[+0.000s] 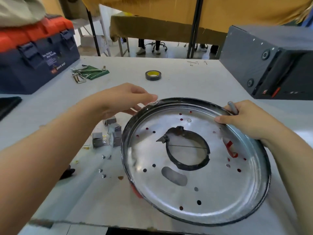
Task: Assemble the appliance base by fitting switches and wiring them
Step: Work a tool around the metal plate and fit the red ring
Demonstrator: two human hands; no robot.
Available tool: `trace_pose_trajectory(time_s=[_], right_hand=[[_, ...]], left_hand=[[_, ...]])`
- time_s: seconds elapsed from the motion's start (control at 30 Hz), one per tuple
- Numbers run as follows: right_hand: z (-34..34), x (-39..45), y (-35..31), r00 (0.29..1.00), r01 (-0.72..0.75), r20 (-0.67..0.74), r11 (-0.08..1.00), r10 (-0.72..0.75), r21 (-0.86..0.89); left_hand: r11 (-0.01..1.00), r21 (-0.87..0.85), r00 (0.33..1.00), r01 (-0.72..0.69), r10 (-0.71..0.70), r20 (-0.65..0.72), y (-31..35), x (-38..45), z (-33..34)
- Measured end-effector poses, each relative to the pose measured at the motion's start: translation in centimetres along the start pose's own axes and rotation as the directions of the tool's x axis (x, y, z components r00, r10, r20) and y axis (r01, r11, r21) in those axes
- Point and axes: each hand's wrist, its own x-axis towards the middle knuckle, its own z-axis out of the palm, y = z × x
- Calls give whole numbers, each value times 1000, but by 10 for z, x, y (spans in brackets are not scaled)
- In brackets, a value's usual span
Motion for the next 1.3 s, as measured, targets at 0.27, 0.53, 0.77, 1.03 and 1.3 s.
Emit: trace_pose_trajectory(time_s=[0.27,0.53,0.77,1.03,1.3], right_hand=[[-11,-25,4,982,80,-179,987,-54,143],[-13,-23,1,995,35,-96,999,-35,-3],[-9,-14,-2,1000,14,25,978,-9,-207],[-8,-18,-15,928,155,-205,823,-311,-546],[21,-71,-71,826,535,358,806,-436,-253]], left_hand=[[986,-167,997,16,-3,77,-5,-54,11],[999,-39,1000,25,-26,-11,-6,-46,20],[990,107,996,91,-92,4,-10,-33,21],[992,102,997,69,-65,-45,-14,-32,23],[999,32,979,-6,12,-203,-16,-48,27]])
